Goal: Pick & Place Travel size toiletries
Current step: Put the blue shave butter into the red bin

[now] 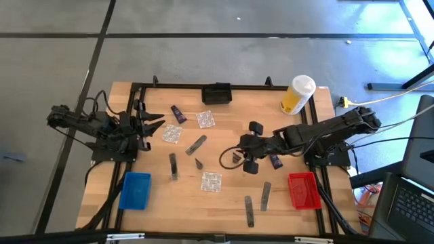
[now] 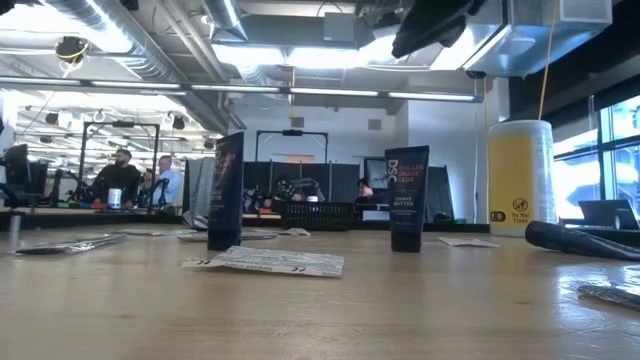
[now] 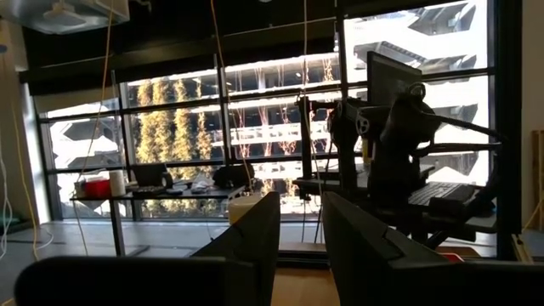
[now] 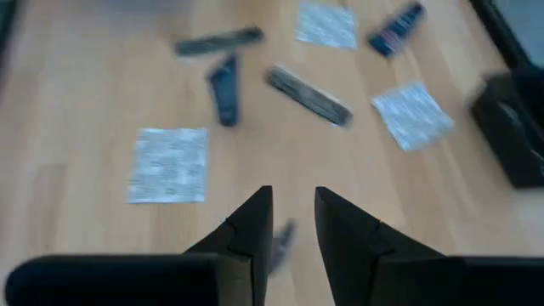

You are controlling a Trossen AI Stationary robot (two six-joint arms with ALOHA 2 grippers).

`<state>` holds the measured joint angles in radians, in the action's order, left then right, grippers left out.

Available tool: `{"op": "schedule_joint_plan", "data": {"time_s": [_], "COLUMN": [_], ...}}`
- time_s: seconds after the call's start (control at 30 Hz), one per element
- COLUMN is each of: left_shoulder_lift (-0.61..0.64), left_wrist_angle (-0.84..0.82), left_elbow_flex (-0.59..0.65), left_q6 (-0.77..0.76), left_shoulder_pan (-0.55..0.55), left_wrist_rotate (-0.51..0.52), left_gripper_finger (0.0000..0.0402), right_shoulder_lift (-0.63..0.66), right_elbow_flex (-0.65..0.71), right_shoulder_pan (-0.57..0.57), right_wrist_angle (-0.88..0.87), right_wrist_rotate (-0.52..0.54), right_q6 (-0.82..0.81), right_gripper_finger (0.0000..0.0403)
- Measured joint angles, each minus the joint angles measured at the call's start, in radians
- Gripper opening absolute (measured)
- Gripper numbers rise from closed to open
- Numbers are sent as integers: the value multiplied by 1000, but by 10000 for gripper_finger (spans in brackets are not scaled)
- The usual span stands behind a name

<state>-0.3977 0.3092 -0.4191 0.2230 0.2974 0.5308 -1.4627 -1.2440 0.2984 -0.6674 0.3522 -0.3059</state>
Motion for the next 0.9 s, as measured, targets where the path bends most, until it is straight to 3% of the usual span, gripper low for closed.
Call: {"op": "schedule_joint_plan", "data": {"time_s": [0.4,0.5,0.63,0.9], "left_shoulder_lift": [1,-2,-6,-48], "left_wrist_angle": [3,35,4,-64], "left_elbow_flex": [0,-1,-1,-1], "left_q6": [1,38,38,-23], "left_shoulder_pan": [0,0,-3,-28], "left_wrist_rotate": [2,49,202,644], "left_gripper_finger": [86,86,86,86], "right_shoulder_lift": [-96,-109,-133,-189], "right_elbow_flex": [-31,-31,-31,-31], "right_shoulder_pan": [0,0,0,0], "right_wrist_angle": [-41,-40,-52,-56], "right_wrist_rotate": [-32,-62,-80,-129], "right_q6": [-104,-109,-129,-167], "right_gripper_finger": [117,126,136,151]}}
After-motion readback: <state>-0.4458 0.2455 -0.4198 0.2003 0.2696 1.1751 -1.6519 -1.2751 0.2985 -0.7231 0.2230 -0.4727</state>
